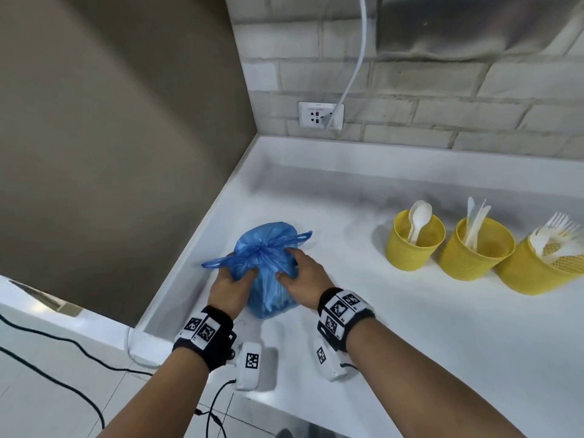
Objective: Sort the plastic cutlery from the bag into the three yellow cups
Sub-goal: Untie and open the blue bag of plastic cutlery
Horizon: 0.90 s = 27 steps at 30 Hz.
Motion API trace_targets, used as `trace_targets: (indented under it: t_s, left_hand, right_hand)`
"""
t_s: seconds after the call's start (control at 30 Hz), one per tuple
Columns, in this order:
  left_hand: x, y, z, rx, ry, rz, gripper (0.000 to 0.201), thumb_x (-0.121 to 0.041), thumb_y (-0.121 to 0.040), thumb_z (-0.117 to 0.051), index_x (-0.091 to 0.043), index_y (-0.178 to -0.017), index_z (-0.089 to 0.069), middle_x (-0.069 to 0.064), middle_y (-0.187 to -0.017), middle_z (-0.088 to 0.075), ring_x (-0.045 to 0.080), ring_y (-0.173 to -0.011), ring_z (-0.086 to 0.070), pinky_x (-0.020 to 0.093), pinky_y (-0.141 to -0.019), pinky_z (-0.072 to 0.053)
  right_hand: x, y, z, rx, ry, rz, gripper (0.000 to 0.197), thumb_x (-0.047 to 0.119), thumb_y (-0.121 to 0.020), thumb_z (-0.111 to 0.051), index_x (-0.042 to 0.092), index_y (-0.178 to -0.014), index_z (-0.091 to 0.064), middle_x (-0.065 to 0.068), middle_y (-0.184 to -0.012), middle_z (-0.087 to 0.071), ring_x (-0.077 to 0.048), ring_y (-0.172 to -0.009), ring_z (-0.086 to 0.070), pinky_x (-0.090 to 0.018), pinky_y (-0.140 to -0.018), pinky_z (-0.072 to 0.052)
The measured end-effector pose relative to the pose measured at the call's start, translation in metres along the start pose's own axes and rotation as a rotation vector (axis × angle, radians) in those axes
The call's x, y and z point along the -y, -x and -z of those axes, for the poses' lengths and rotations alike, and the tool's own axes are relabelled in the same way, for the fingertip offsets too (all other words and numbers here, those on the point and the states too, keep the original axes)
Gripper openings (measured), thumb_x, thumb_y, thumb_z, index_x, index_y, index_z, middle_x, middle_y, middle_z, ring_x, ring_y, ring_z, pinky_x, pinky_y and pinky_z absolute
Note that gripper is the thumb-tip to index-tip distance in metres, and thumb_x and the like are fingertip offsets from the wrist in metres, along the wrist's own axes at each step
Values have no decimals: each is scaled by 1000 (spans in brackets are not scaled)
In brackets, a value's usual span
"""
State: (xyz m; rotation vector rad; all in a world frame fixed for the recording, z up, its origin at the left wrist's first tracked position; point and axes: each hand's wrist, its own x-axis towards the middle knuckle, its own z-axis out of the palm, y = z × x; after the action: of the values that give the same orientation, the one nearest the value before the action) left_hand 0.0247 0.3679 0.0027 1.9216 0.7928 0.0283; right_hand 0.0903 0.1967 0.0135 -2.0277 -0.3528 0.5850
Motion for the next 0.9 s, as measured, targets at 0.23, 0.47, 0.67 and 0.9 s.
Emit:
trace_targets:
  t_s: [0.23, 0.47, 0.67, 0.9]
  left_hand:
    - [13, 17, -11, 41, -13, -76, 44, -26, -87, -68, -33, -129, -56, -9, -114, -69, 17, -106, -66, 39, -95, -54]
    - [14, 64, -36, 70, -7, -104, 36, -17, -86, -74, -29, -112, -52, -9, -98, -67, 16, -90, -67, 30, -72, -49]
    - [9, 115, -79, 139, -17, -102, 46, -15, -86, -74, -21, -122, -45, -14, -94, -63, 1, -77, -65, 9, -57, -43]
    - [-8, 163, -138, 260, -74, -170, 49, -20, -87, -75, -20, -125, -45, -22, -98, -57, -10, -79, -60, 4, -60, -43]
  right_hand:
    - [-27, 18, 0, -18, -25, -28, 59, 33, -90, -69, 28, -145, -47, 1, -134, -62, -22, -120, -63, -45, -105, -52]
    - [-58, 65, 26, -37, -11, -37, 50, 26, -91, -71, 28, -138, -53, 1, -126, -64, -21, -114, -63, -42, -105, -50]
    - [-88, 123, 66, -72, 2, -59, 48, 16, -92, -70, 25, -136, -54, 5, -114, -60, -15, -97, -62, -24, -89, -48]
    - [-135, 189, 113, -161, -21, -97, 46, 13, -91, -72, 25, -133, -55, 17, -101, -57, 2, -83, -60, -3, -70, -42]
